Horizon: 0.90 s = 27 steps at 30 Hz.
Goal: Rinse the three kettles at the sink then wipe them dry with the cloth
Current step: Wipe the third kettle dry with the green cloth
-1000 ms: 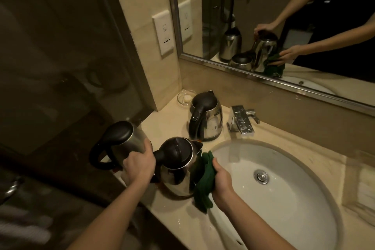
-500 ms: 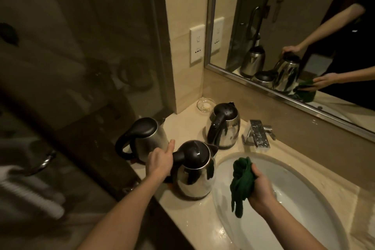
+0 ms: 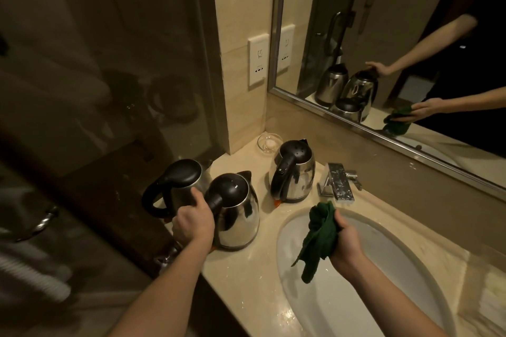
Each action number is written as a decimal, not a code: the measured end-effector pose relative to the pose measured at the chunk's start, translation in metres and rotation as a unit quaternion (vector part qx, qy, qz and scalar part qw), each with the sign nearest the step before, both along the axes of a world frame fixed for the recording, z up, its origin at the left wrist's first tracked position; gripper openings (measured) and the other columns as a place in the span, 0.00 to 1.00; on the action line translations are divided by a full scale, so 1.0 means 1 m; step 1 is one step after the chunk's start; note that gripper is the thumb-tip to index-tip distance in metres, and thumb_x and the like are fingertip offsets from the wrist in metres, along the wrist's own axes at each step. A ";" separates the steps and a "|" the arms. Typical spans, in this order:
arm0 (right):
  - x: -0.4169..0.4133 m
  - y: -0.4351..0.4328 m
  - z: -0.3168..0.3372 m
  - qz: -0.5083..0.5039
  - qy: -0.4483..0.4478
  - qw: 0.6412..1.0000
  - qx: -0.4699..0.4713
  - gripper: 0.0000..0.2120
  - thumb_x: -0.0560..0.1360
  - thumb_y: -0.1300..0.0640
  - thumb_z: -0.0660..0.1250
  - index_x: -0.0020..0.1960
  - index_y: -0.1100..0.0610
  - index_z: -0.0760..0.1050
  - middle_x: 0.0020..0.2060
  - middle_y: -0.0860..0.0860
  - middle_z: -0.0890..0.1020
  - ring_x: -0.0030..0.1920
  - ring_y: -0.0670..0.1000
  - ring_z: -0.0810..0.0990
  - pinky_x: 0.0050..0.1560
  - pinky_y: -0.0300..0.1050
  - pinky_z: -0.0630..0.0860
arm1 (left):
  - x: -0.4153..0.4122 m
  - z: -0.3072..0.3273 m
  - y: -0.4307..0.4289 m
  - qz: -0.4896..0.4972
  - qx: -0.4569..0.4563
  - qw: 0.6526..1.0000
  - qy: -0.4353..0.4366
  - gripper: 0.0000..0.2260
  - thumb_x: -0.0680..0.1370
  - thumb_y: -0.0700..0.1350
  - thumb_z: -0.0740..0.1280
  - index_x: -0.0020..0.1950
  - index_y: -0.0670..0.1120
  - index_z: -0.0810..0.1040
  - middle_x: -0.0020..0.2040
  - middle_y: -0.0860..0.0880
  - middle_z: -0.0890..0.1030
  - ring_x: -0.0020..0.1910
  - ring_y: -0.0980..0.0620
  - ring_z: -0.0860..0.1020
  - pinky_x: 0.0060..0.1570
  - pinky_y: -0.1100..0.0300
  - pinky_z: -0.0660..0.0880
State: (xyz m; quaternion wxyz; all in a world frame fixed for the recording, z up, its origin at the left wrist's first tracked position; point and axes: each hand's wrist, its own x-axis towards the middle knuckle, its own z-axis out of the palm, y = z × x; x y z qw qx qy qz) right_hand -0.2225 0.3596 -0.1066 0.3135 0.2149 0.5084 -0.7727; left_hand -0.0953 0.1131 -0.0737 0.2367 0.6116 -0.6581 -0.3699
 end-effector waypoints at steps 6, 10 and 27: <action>-0.001 0.008 -0.004 -0.005 -0.006 1.000 -0.001 0.20 0.78 0.46 0.60 0.63 0.58 0.75 0.59 0.61 0.78 0.61 0.61 0.76 0.65 0.61 0.68 | -0.001 -0.002 -0.003 0.008 -0.012 1.000 -0.009 0.30 0.84 0.59 0.54 0.28 0.41 0.72 0.26 0.47 0.70 0.27 0.54 0.67 0.41 0.57 0.65; -0.002 0.014 -0.005 -0.001 -0.011 1.000 0.004 0.21 0.78 0.46 0.60 0.65 0.58 0.73 0.59 0.61 0.78 0.60 0.61 0.76 0.65 0.61 0.69 | 0.002 0.001 -0.003 -0.026 -0.021 0.999 -0.030 0.29 0.84 0.57 0.54 0.30 0.42 0.72 0.28 0.47 0.72 0.29 0.52 0.70 0.42 0.55 0.69; -0.009 0.029 0.021 0.001 0.013 1.000 -0.014 0.16 0.80 0.47 0.57 0.58 0.56 0.76 0.53 0.60 0.79 0.54 0.60 0.75 0.63 0.59 0.68 | -0.139 0.014 0.078 -0.266 0.067 0.960 0.051 0.24 0.83 0.60 0.56 0.69 0.43 0.71 0.67 0.43 0.73 0.66 0.44 0.72 0.65 0.48 0.69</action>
